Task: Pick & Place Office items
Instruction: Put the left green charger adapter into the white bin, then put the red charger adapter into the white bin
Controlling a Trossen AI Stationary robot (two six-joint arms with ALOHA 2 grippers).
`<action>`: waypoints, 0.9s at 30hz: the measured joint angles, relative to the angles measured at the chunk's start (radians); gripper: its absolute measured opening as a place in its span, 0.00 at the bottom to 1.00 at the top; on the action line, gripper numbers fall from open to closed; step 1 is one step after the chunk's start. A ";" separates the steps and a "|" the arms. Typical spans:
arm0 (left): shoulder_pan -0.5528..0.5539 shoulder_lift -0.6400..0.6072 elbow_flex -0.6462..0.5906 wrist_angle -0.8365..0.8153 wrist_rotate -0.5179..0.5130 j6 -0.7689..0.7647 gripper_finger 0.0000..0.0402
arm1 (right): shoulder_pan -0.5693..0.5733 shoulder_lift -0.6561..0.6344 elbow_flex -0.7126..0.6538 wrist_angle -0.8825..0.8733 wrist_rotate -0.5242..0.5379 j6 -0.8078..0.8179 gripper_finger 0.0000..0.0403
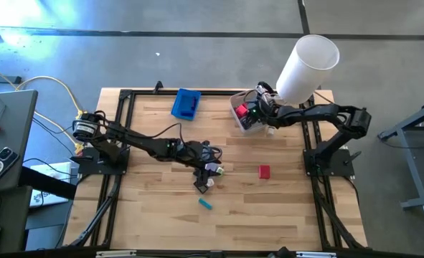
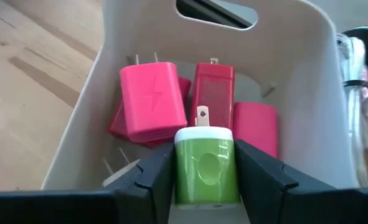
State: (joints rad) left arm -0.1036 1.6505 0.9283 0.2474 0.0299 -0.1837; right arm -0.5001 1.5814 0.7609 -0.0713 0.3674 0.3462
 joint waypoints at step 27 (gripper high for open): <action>-0.018 0.000 0.000 0.000 0.000 0.002 0.57 | 0.000 -0.002 0.000 0.023 -0.106 -0.034 0.64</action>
State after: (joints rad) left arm -0.1219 1.6505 0.9279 0.2470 0.0296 -0.1821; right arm -0.4999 1.5795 0.7612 -0.0486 0.2616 0.3124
